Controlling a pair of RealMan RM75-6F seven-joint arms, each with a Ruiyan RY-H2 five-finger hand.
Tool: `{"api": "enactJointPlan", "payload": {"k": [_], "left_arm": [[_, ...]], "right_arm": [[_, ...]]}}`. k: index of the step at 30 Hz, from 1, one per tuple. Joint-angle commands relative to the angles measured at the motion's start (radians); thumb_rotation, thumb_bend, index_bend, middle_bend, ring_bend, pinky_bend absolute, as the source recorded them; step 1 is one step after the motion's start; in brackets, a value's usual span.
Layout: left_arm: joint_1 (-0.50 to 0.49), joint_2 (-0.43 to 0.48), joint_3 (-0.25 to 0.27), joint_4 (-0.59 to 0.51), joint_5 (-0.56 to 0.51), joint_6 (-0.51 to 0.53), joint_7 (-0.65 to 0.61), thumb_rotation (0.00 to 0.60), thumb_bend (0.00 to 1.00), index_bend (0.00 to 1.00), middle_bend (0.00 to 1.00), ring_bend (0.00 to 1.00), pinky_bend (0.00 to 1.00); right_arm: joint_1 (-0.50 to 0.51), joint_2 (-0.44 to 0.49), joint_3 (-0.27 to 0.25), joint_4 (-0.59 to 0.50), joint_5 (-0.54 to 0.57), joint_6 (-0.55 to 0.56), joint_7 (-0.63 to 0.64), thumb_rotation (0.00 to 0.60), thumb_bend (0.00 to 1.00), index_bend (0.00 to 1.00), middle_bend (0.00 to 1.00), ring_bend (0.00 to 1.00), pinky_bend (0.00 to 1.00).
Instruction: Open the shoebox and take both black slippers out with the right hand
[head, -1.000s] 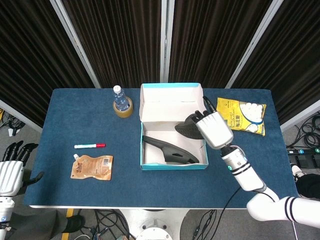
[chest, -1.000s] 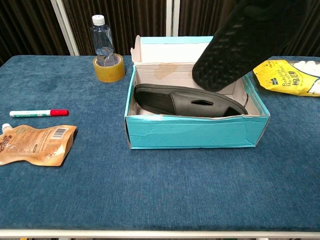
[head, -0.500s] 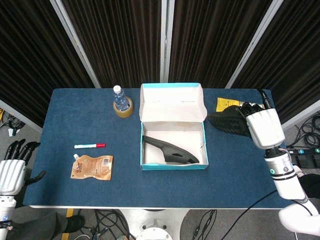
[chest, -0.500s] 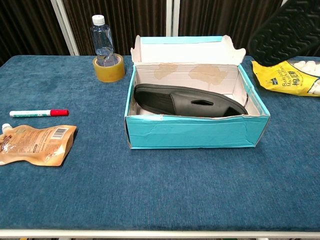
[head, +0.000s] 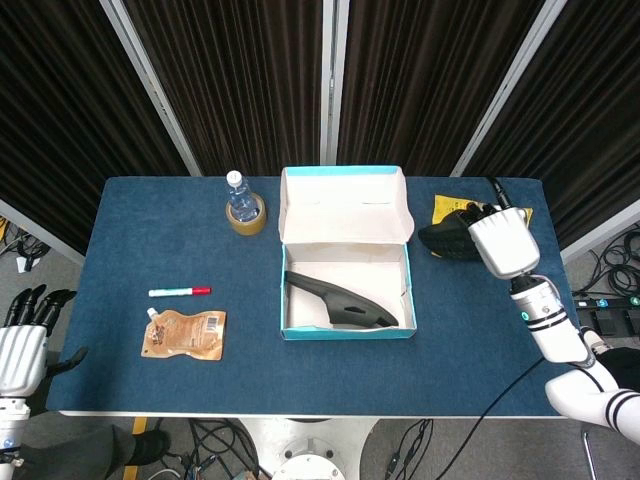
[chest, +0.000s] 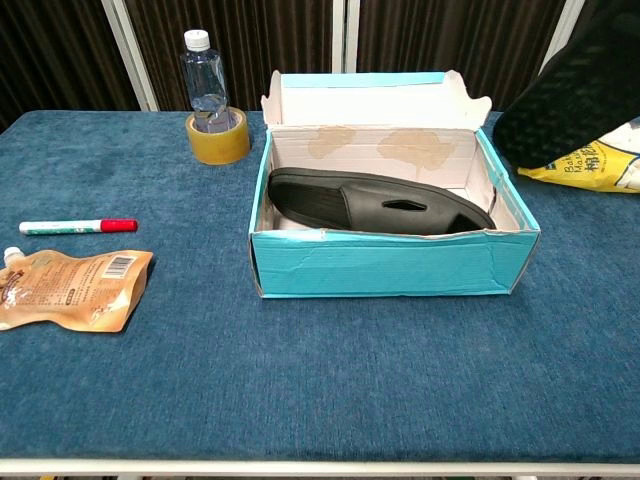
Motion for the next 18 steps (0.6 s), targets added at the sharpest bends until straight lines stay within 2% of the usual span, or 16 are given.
{"api": "enactJointPlan", "payload": {"k": [1,3,5,8,10,13,14,16,18], "left_arm": [[0.000,-0.003,0.003,0.003,-0.003,-0.006,0.000,0.600,0.16,0.16,0.17,0.07,0.07],[0.000,-0.004,0.003,0.004,-0.004,-0.008,-0.001,0.600,0.16,0.16,0.17,0.07,0.07],[0.000,-0.005,0.002,0.007,-0.006,-0.009,-0.003,0.600,0.16,0.16,0.17,0.07,0.07],[-0.002,-0.006,0.001,0.007,-0.005,-0.012,-0.003,0.600,0.16,0.16,0.17,0.07,0.07],[-0.004,-0.007,0.002,0.007,-0.002,-0.014,-0.001,0.600,0.16,0.16,0.17,0.07,0.07],[-0.004,-0.006,0.002,0.005,-0.001,-0.014,-0.001,0.600,0.16,0.16,0.17,0.07,0.07],[-0.004,-0.006,0.001,0.005,-0.001,-0.013,-0.001,0.600,0.16,0.16,0.17,0.07,0.07],[-0.003,-0.007,0.001,0.005,-0.003,-0.012,0.002,0.600,0.16,0.16,0.17,0.07,0.07],[-0.005,-0.004,-0.002,0.003,-0.004,-0.015,0.002,0.600,0.16,0.16,0.17,0.07,0.07]], "right_arm": [[0.004,-0.095,-0.055,0.115,-0.106,0.023,0.041,0.600,0.99,0.64,0.54,0.59,0.09],[-0.005,-0.113,-0.071,0.136,-0.134,0.042,0.053,0.600,0.96,0.62,0.54,0.58,0.08],[-0.022,-0.125,-0.089,0.133,-0.157,0.063,0.060,0.600,0.88,0.58,0.51,0.54,0.04],[-0.052,-0.127,-0.108,0.100,-0.178,0.086,0.014,0.600,0.64,0.41,0.41,0.38,0.00],[-0.072,-0.117,-0.114,0.053,-0.174,0.085,-0.026,0.600,0.47,0.23,0.30,0.23,0.00],[-0.098,-0.091,-0.124,-0.034,-0.153,0.059,-0.071,0.600,0.34,0.07,0.17,0.07,0.00],[-0.105,-0.081,-0.128,-0.063,-0.142,0.044,-0.085,0.600,0.31,0.04,0.14,0.05,0.00],[-0.119,-0.059,-0.138,-0.121,-0.125,0.013,-0.119,0.600,0.17,0.00,0.05,0.00,0.00],[-0.127,-0.046,-0.140,-0.162,-0.114,-0.004,-0.146,0.600,0.06,0.00,0.00,0.00,0.00]]}}
